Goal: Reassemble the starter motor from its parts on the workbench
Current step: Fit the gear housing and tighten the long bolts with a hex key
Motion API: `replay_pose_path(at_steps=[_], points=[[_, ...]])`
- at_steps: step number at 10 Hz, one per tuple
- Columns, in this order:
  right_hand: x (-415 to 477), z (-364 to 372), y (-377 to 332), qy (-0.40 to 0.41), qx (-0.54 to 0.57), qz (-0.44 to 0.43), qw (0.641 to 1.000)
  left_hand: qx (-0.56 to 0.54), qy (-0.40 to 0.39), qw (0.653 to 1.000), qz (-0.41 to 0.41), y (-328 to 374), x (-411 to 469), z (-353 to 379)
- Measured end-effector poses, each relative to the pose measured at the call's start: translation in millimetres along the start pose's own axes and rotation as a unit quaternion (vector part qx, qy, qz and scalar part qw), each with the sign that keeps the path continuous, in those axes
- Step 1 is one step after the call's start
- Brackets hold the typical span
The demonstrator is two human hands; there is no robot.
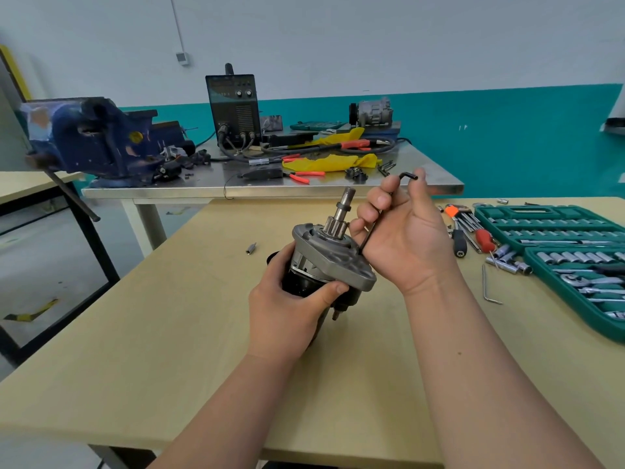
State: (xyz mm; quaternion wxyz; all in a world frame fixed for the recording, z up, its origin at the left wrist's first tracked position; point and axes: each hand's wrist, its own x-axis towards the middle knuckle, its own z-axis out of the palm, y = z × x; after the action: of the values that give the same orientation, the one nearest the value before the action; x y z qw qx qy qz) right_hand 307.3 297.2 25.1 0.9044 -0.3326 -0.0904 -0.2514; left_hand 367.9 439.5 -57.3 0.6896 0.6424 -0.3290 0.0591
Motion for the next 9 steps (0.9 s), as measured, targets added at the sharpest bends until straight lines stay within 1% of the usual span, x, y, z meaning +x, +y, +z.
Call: replay_pose_path(at_steps=[1,2,3,4,5,6,7,8,9], points=[[-0.6,3.0,0.6,0.020,-0.003,-0.002,1.000,0.003,0.000,1.000,0.000,0.3,-0.1,-0.1],[-2.3,4.7,2.2,0.010,-0.019,-0.013,1.000,0.004,-0.003,1.000,0.000,0.9,-0.5,-0.1],[-1.8,3.2,0.9,-0.036,-0.002,-0.020,0.999,0.004,0.000,1.000,-0.005,0.4,0.0,-0.7],[10.6,-17.3,-18.0,0.059,0.083,-0.046,0.994,-0.001,-0.003,1.000,-0.013,-0.3,-0.3,-1.5],[25.3,-45.5,-34.9,0.281,-0.418,0.006,0.864,-0.004,-0.003,1.000,-0.014,-0.9,0.0,-2.7],[29.7,-79.3,-20.7,0.276,-0.685,0.141,0.659,-0.009,0.021,1.000,-0.012,-1.8,0.6,-5.3],[23.1,-94.5,-12.0,0.258,-0.753,0.175,0.579,-0.021,0.033,0.999,-0.008,-4.6,2.7,-10.6],[15.5,-90.7,-11.2,0.239,-0.831,0.141,0.481,-0.026,0.048,0.998,-0.003,-8.5,5.7,-16.2],[-0.6,-48.5,19.9,0.113,-0.709,0.082,0.692,-0.017,0.070,0.997,0.005,-11.0,7.6,-19.1]])
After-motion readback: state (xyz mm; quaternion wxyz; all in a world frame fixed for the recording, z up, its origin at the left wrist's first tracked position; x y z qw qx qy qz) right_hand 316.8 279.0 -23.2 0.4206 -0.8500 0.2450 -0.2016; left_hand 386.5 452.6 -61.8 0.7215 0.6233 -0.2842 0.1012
